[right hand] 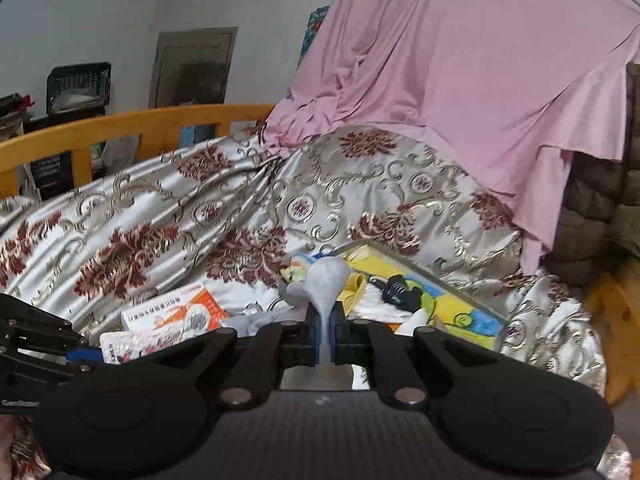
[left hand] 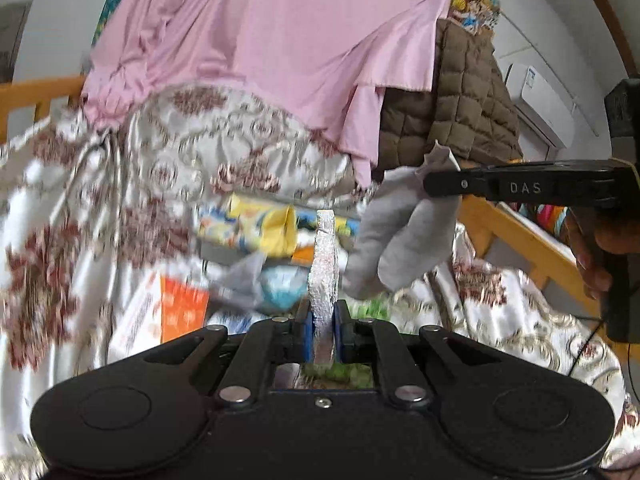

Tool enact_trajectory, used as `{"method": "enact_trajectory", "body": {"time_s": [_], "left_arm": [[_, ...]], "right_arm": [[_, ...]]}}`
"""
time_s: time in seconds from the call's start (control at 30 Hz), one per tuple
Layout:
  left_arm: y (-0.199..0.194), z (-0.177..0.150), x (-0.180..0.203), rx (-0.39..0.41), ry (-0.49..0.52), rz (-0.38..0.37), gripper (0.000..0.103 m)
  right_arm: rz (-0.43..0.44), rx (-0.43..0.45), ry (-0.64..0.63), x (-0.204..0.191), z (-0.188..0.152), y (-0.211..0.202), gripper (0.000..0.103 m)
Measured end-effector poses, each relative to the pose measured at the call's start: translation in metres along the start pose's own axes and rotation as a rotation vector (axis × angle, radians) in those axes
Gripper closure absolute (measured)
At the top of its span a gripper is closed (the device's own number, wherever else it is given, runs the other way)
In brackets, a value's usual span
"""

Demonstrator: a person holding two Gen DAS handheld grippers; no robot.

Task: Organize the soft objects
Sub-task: 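Lift the card with the left gripper while the right gripper carries the grey cloth over the tray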

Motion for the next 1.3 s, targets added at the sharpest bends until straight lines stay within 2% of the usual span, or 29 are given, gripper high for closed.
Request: {"method": "enact_trajectory", "body": {"time_s": [0.13,0.27,0.43,0.63,0.83,0.9,1.0,1.13,1.27,1.3], "left_arm": [[0.012,0.039,0.014,0.013,0.054,0.016,0.092],[0.037,0.078,0.012,0.023,0.061,0.023,0.092],[0.092,0.118,-0.007,0.029,0.086,0.019,0.092],[0.187,0.143,-0.048,0.006,0.113,-0.009,0.092],[0.279,0.139,-0.082,-0.04,0.093,-0.069,0.092],[0.303,0.132,-0.089,-0.061,0.074,-0.083,0.092],[0.332,0.116,-0.097,-0.118,0.057,-0.081,0.092],[0.356,0.093,-0.104,-0.198,0.062,-0.05,0.092],[0.363,0.078,-0.105,-0.232,0.089,-0.047,0.092],[0.363,0.075,-0.105,-0.236,0.089,-0.046,0.092]], "right_arm": [[-0.006,0.008,0.017,0.019,0.021,-0.011,0.098],[-0.026,0.006,0.02,0.039,0.039,-0.002,0.098],[-0.056,-0.002,0.024,0.065,0.056,0.042,0.098],[-0.075,0.004,0.034,0.09,0.058,0.125,0.098],[-0.127,-0.008,0.174,0.129,0.033,0.214,0.098],[-0.147,-0.032,0.245,0.144,0.017,0.239,0.098],[-0.179,-0.083,0.268,0.159,-0.007,0.268,0.098],[-0.186,-0.155,0.261,0.164,-0.036,0.289,0.098],[-0.179,-0.203,0.243,0.156,-0.054,0.294,0.097],[-0.177,-0.214,0.234,0.154,-0.059,0.295,0.093]]}}
Point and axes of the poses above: each gripper's, at about its wrist camera, not at the fingertips, and y roughly the way its jaws point, x to its right, z to its top, the point moved 9 cm from there along y, roughly the way its jaws point, and after that the axes turned 15 degrees about -z, right-handed, at the moved point
